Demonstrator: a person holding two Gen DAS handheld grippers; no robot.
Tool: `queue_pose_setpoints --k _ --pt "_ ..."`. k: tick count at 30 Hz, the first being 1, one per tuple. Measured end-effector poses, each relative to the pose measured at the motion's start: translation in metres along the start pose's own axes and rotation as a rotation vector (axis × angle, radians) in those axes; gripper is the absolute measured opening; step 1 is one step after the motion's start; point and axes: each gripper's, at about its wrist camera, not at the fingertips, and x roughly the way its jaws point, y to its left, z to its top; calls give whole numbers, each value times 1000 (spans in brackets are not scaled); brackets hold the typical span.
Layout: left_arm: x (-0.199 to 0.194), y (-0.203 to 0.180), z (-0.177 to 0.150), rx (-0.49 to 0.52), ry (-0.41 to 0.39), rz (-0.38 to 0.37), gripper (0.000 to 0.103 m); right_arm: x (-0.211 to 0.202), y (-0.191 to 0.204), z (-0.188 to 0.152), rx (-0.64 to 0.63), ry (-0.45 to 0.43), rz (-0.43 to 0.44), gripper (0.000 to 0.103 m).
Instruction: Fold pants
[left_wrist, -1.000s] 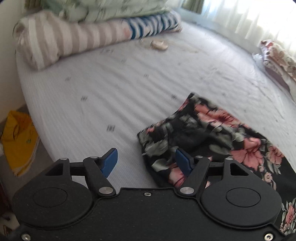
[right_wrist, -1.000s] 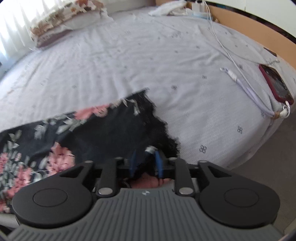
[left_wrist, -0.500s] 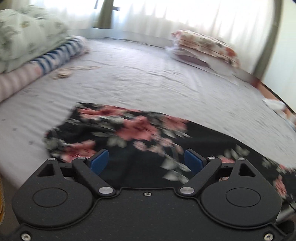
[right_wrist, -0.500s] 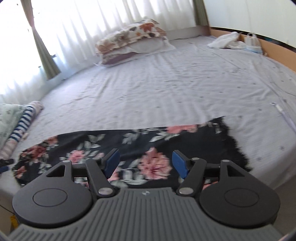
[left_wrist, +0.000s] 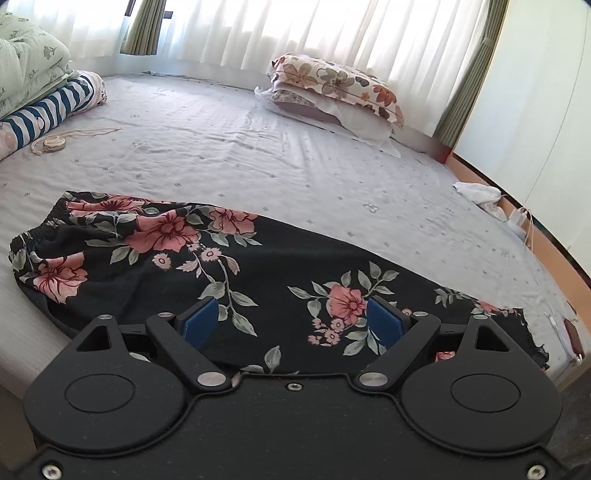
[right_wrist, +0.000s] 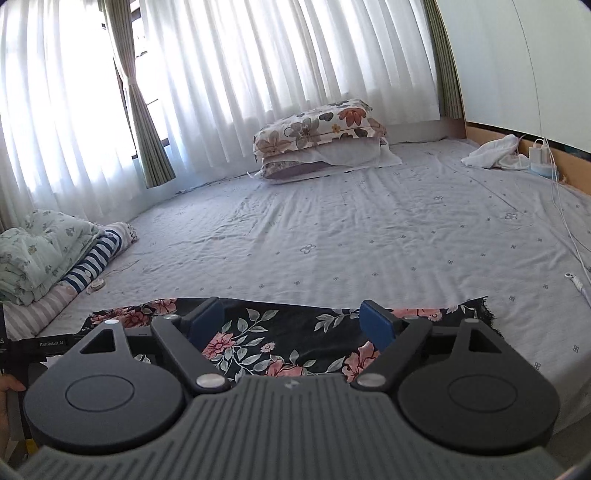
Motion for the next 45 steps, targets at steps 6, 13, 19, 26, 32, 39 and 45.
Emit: queue_pose_setpoints --k 6,13,19,26,32,39,45 --pt "18 -9 -25 37 38 60 63 35 12 -45 14 24 -3 90" --pt "52 -23 -58 32 171 18 53 94 44 -122 -80 26 -119 90" --pt "76 -35 -68 76 203 84 54 129 80 -158 -268 16 -180 90" --pt "93 -43 -74 108 204 124 79 149 103 -172 -393 23 -168 90" --pt "90 -38 -77 35 184 29 82 164 110 -178 -429 37 -177 90" --pt "92 -34 -75 -27 198 -78 77 175 112 -183 -441 47 -180 91" --pt "104 -25 -77 -134 182 -159 77 179 108 -184 -409 50 -178 93"
